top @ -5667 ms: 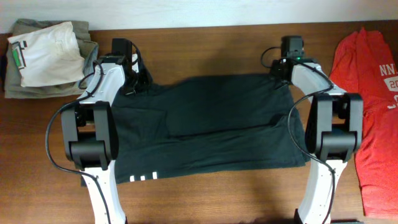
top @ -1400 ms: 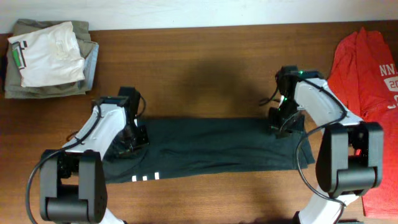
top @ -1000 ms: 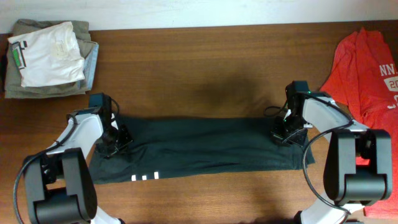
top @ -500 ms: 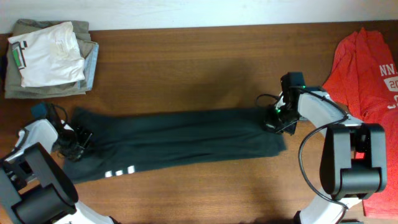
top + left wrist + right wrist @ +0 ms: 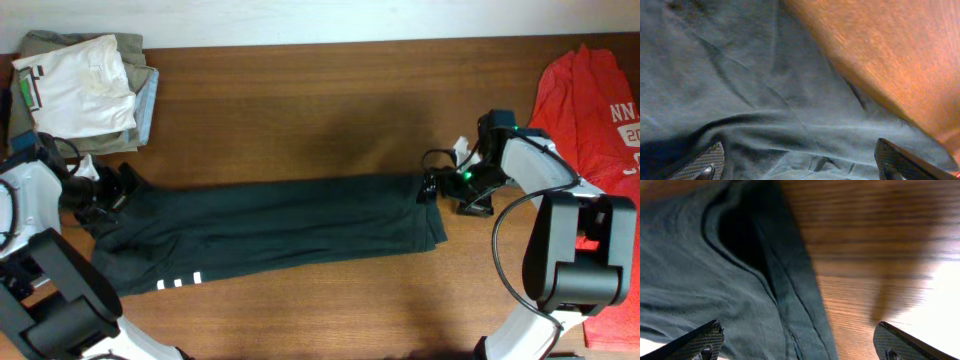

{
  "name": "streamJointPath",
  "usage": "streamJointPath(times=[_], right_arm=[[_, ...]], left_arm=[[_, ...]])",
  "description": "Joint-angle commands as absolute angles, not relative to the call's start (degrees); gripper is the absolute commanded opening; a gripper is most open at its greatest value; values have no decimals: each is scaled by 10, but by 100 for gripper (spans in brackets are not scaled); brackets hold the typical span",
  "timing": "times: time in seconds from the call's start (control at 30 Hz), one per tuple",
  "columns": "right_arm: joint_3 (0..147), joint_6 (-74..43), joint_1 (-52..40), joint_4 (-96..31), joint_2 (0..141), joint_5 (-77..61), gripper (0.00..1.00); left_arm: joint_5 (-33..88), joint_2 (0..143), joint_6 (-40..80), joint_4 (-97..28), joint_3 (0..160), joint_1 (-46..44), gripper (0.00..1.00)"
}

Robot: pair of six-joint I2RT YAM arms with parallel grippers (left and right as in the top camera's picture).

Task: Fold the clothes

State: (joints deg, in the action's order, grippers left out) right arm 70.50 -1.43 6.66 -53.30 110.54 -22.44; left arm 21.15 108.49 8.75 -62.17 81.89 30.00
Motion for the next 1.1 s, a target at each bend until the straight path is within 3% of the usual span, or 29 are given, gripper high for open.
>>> streamJointPath(times=[0.0, 0.17, 0.2, 0.23, 0.27, 0.3, 0.37, 0.53, 0.6, 0.77, 0.93, 1.07], right_arm=[[672, 7, 64, -513, 1103, -265, 99], [631, -5, 29, -505, 1111, -326, 95], [630, -21, 17, -504, 1111, -326, 85], [630, -42, 1, -492, 1111, -323, 50], [630, -76, -5, -486, 1111, -311, 22], [630, -120, -3, -481, 1111, -280, 4], [642, -137, 10, -492, 1109, -243, 4], [778, -168, 77, -669, 1079, -40, 4], [827, -169, 76, -717, 1057, -38, 4], [848, -171, -62, -723, 1035, -119, 4], [846, -243, -257, -633, 1064, -122, 4], [846, -261, -339, -564, 1082, -121, 4]], left_arm=[[194, 987, 72, -624, 827, 267, 99], [200, 955, 72, -628, 826, 259, 99], [200, 955, 72, -631, 825, 259, 99], [200, 955, 72, -632, 825, 259, 99], [199, 955, 72, -637, 825, 259, 99], [199, 955, 72, -642, 825, 259, 99], [199, 955, 72, -641, 825, 259, 99], [197, 955, 72, -641, 825, 259, 99], [197, 955, 72, -641, 825, 259, 99], [197, 955, 72, -637, 825, 259, 99], [197, 955, 72, -637, 825, 259, 99], [197, 955, 72, -637, 825, 259, 99]])
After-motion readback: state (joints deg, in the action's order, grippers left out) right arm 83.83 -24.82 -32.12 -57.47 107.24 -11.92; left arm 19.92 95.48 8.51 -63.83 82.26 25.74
